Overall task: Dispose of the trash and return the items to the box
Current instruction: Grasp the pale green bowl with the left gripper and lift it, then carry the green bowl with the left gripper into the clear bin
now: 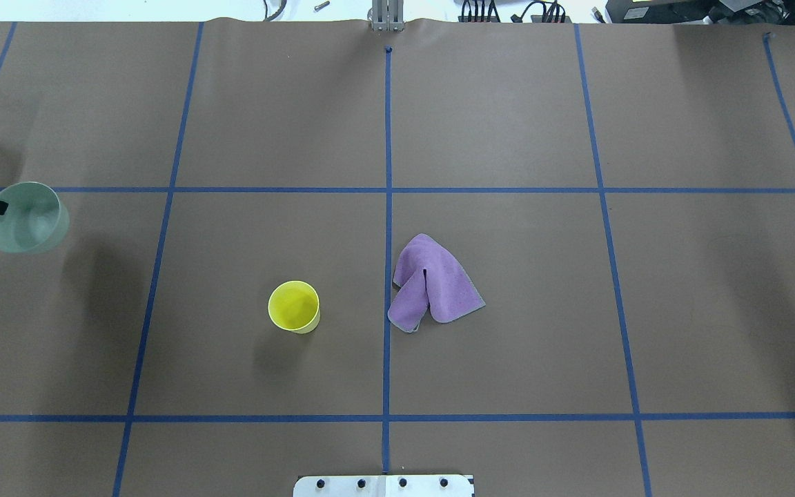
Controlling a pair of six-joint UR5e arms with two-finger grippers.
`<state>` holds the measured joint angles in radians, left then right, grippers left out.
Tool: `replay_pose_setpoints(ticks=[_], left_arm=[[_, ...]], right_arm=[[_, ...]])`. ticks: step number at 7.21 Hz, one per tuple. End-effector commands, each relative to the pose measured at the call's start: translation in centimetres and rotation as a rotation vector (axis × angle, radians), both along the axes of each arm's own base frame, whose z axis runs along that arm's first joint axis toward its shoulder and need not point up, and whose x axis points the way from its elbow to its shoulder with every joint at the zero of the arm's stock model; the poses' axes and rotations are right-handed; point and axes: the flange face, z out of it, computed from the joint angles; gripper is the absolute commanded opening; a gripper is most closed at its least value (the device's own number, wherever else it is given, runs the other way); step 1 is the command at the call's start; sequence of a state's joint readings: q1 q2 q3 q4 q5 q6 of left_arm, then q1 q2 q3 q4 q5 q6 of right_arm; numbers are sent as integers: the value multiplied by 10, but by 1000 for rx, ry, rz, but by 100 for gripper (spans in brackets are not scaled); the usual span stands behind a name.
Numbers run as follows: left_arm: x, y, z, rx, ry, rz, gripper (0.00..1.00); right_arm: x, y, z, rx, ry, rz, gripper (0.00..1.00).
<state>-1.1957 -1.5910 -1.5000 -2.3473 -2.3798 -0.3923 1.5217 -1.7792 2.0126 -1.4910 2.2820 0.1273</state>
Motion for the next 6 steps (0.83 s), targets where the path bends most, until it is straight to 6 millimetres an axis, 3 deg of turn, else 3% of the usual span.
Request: replay_pose_setpoints(ticks=[1, 2, 3, 4, 6], left_arm=[[-52, -9, 0, -44, 25, -73, 0], [-65, -13, 1, -65, 26, -84, 0], [-95, -22, 10, -56, -24, -73, 0], [-133, -44, 4, -27, -86, -52, 0], [-195, -82, 26, 12, -195, 8, 0]], right_arm=[[-1, 0, 1, -2, 0, -3, 100], [-1, 0, 1, -3, 0, -3, 100], [-3, 0, 1, -3, 0, -6, 100], [-3, 0, 6, -11, 2, -8, 100], [-5, -2, 11, -9, 3, -11, 100]])
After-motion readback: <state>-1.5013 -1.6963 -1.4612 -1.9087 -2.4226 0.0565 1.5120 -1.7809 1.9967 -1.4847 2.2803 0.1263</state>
